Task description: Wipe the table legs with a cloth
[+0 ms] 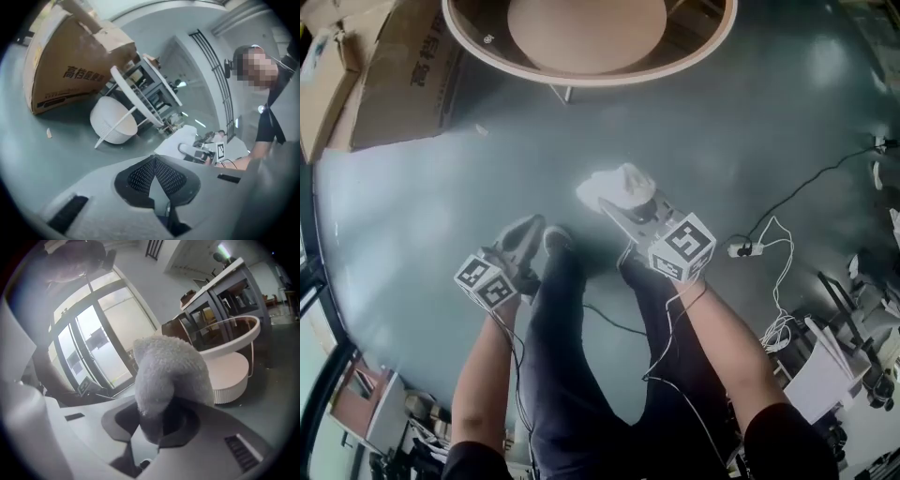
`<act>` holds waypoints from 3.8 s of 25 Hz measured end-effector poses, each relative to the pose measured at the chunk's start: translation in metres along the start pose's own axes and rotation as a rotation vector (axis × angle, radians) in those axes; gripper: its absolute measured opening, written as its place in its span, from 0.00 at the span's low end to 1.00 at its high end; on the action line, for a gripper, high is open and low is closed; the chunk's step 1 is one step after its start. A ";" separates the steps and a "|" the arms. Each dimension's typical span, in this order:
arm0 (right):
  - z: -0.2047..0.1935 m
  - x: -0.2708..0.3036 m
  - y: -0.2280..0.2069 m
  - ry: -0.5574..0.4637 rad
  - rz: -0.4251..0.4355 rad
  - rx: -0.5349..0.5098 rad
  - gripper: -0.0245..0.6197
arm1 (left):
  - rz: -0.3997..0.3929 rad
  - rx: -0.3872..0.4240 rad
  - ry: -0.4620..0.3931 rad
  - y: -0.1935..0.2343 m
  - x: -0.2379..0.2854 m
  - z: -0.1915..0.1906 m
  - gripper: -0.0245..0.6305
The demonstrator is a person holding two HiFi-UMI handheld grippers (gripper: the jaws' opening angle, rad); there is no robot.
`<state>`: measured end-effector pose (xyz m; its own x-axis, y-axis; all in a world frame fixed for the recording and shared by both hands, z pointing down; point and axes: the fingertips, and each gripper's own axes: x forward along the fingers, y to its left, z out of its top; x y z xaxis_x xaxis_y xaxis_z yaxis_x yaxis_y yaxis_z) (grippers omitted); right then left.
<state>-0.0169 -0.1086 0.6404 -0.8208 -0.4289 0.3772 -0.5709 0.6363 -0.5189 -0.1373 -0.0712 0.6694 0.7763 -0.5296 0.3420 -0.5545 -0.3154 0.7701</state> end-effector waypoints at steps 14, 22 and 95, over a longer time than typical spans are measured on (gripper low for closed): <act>0.280 -0.198 0.271 -0.155 0.012 -0.081 0.16 | -0.357 0.391 -0.101 -0.393 -0.180 0.238 0.05; 0.367 -0.312 0.370 -0.285 0.059 -0.255 0.16 | -0.350 0.478 -0.189 -0.540 -0.248 0.241 0.05; 0.187 -0.505 0.702 -0.266 0.168 -0.310 0.16 | -0.490 0.597 -0.323 -0.752 -0.490 -0.005 0.05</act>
<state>-0.0058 0.4348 -0.0577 -0.9008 -0.4276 0.0756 -0.4304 0.8562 -0.2857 -0.0987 0.4296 -0.0745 0.8970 -0.3949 -0.1986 -0.3128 -0.8846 0.3460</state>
